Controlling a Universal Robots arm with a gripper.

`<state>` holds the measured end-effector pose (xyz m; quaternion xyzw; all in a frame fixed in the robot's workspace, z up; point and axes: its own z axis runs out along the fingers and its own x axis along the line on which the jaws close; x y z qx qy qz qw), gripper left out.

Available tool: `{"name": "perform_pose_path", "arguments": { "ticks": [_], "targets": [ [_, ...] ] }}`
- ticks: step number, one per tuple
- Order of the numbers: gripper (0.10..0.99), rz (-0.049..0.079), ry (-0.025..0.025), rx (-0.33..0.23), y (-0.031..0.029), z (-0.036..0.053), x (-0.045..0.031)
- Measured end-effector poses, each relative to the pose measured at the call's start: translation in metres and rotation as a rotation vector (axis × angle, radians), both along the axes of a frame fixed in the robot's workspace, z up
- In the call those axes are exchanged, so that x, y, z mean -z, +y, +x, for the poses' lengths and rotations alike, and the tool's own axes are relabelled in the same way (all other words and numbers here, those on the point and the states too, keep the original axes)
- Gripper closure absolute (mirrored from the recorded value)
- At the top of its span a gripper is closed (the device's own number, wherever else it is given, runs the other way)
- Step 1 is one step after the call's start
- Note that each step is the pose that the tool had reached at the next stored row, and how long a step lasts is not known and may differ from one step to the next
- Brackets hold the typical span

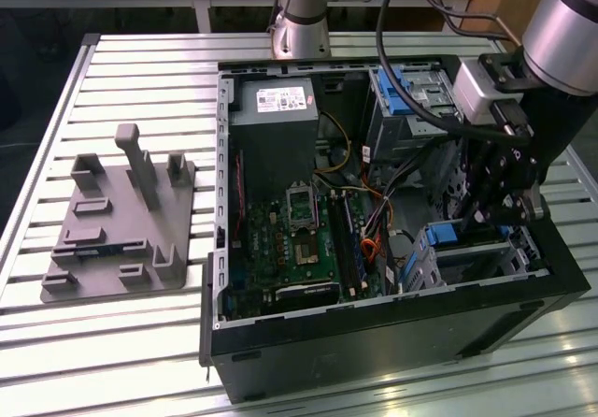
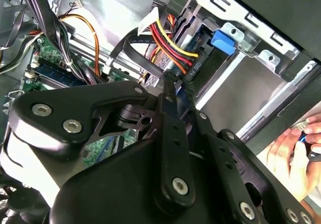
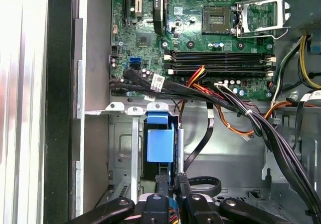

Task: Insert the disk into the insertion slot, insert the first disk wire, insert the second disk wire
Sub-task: 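Insert the second disk wire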

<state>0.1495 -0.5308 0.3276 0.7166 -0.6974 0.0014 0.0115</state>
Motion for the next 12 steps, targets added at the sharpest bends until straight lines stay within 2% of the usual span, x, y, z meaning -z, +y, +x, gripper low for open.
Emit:
{"name": "perform_pose_path", "arguments": {
  "ticks": [4,5,6,7,8,9,12],
  "targets": [
    [0.875,0.0,0.0,-0.005,-0.0002,0.0,0.0003],
    [0.82,0.0,0.0,-0.005,-0.0002,-0.0001,0.0003],
    [0.82,0.0,0.0,-0.005,-0.0003,-0.0003,-0.0001],
    [0.761,0.0,0.0,-0.005,-0.0003,-0.0005,-0.0012],
    [0.761,0.0,0.0,-0.005,-0.0002,-0.0006,-0.003],
    [0.694,0.0,0.0,-0.005,-0.0002,-0.0008,-0.0059],
    [0.694,0.0,0.0,-0.005,-0.0002,-0.0012,-0.0191]
  ]
}}
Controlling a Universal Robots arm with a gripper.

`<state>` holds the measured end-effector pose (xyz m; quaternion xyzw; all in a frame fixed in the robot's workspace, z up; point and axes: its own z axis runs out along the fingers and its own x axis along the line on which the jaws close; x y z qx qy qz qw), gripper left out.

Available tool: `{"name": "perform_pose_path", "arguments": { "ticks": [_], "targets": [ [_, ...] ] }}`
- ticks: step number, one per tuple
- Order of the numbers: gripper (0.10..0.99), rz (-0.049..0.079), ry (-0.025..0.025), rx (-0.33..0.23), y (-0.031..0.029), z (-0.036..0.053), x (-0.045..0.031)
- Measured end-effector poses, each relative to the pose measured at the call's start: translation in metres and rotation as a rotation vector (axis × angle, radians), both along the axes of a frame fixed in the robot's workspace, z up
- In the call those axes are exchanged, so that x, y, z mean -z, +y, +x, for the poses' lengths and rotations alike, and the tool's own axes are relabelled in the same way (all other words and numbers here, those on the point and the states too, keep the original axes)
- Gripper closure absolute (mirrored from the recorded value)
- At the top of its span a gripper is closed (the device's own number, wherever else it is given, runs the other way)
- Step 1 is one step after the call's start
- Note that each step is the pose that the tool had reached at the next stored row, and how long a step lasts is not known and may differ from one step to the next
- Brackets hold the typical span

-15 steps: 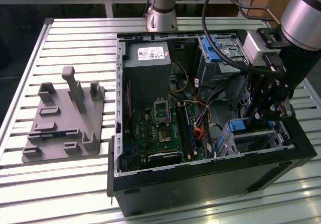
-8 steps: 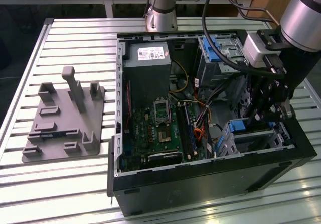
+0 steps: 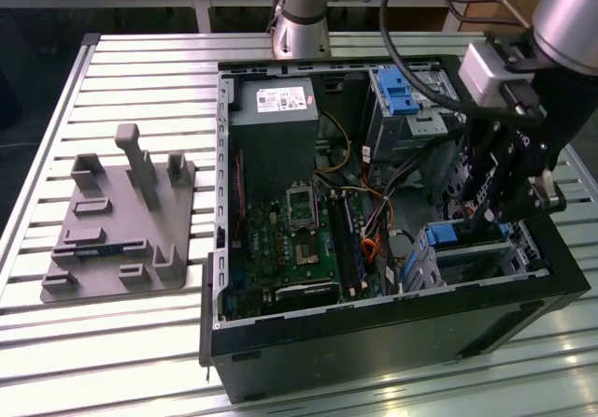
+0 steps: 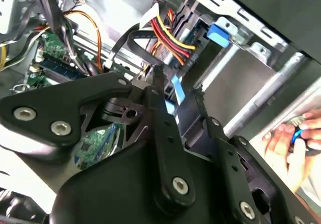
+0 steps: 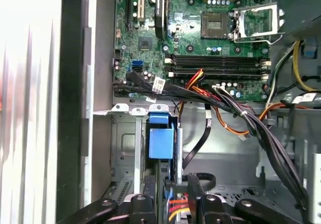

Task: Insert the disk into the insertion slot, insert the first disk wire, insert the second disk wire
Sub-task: 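Insert the second disk wire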

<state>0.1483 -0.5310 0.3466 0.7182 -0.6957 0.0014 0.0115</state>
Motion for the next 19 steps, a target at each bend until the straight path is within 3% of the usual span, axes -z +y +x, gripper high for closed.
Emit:
{"name": "perform_pose_path", "arguments": {
  "ticks": [9,19],
  "targets": [
    [0.694,0.0,0.0,0.0,0.0,0.0,-0.0407],
    [0.694,0.0,0.0,0.0,0.0,0.0,-0.0431]
  ]
}}
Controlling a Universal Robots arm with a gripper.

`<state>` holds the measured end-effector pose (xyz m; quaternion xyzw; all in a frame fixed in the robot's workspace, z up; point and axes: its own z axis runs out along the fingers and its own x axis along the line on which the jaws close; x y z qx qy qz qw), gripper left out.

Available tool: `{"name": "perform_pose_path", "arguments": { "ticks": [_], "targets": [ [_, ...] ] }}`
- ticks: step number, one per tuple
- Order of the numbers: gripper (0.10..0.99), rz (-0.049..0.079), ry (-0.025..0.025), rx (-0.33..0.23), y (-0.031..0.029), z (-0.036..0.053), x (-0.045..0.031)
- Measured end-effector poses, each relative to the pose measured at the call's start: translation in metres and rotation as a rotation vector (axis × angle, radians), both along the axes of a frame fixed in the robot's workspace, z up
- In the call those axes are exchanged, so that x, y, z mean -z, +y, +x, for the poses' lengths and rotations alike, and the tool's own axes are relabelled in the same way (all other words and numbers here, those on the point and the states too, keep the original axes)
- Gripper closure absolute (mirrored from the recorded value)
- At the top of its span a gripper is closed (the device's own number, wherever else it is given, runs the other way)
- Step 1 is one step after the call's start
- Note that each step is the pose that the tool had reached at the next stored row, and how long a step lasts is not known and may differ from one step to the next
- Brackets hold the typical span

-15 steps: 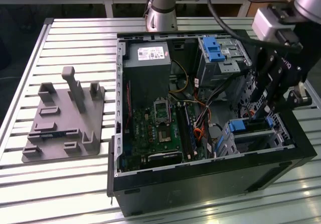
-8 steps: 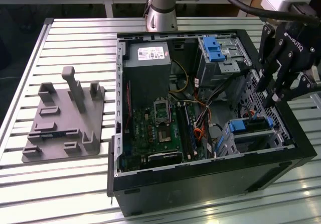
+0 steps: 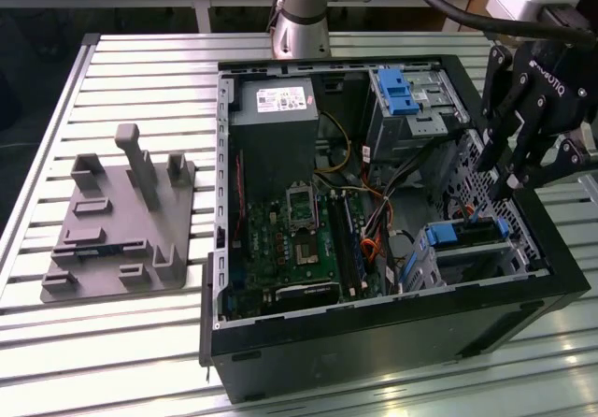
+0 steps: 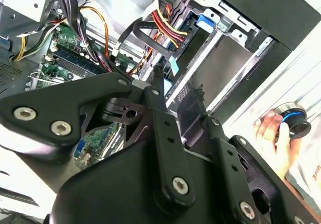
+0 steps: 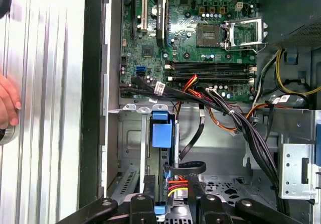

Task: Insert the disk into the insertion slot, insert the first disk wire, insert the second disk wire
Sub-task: 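Insert the second disk wire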

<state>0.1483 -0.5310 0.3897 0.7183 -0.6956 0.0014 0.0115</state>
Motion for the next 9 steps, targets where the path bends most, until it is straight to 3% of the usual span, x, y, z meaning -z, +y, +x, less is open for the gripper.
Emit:
{"name": "perform_pose_path", "arguments": {
  "ticks": [3,6,7,9],
  "targets": [
    [0.71,0.0,0.0,0.0,0.0,0.0,0.0],
    [0.835,0.0,0.0,0.0,0.0,0.0,0.0],
    [0.835,0.0,0.0,0.0,0.0,0.0,0.0],
    [0.949,0.0,0.0,0.0,0.0,0.0,0.0]
  ]
}}
